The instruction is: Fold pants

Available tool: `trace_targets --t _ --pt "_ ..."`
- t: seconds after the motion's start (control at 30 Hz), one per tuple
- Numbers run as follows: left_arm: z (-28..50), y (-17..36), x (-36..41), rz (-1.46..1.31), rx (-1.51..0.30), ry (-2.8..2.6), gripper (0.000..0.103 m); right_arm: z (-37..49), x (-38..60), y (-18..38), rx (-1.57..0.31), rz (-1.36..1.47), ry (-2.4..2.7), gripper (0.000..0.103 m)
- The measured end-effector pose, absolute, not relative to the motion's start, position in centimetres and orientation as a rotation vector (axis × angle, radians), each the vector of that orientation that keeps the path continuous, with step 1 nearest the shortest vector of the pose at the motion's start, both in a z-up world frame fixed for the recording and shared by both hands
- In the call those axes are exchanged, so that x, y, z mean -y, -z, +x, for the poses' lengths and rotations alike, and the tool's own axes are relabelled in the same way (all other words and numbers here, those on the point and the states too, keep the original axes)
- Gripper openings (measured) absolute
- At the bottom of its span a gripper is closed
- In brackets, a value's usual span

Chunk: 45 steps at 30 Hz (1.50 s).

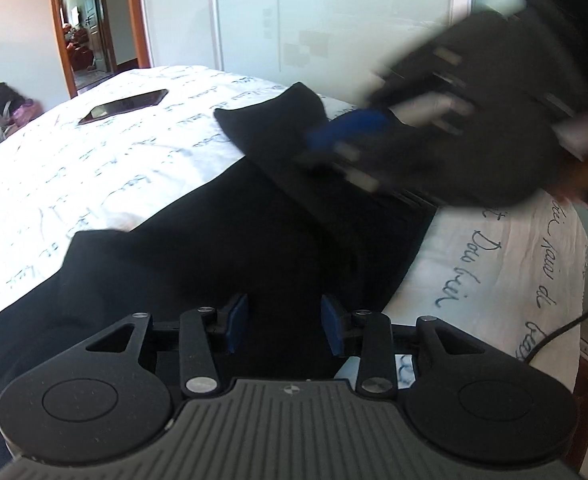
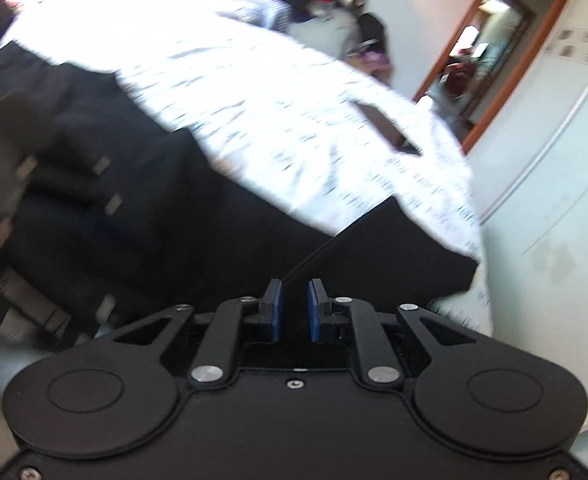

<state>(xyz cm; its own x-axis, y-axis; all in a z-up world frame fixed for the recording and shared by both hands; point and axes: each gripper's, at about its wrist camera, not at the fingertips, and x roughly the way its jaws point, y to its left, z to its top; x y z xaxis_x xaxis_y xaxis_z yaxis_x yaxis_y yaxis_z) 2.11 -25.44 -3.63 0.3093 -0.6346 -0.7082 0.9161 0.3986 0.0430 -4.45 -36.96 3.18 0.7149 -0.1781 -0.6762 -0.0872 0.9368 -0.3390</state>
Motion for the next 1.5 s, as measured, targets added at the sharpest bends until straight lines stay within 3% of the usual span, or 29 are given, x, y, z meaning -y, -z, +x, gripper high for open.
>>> trace_targets --t 0.1,0.53,0.57,0.63,1.07,1.5 --pt "1.3 3.9 26.2 0.510 -0.648 1.075 0.044 -0.7 39.2 -3.4 -0.736 -0.300 0.137 0.028" --pt "1.4 4.2 26.3 0.487 -0.649 1.073 0.046 9.3 44.5 1.3 -0.792 -0.080 0.341 0.029" --pt "1.5 4.3 26.4 0.488 -0.647 1.074 0.046 9.4 44.6 1.5 -0.797 -0.071 0.340 0.029" --pt "1.6 4.3 26.3 0.485 -0.645 1.077 0.046 9.0 45.1 1.3 -0.787 -0.046 0.348 0.009" --pt "2.4 4.5 26.3 0.482 -0.661 1.081 0.047 -5.3 50.3 -4.1 -0.468 0.296 0.518 0.006" --pt "3.4 4.3 26.5 0.479 -0.687 1.097 0.050 -16.8 52.2 -1.0 -0.385 0.551 0.727 0.006"
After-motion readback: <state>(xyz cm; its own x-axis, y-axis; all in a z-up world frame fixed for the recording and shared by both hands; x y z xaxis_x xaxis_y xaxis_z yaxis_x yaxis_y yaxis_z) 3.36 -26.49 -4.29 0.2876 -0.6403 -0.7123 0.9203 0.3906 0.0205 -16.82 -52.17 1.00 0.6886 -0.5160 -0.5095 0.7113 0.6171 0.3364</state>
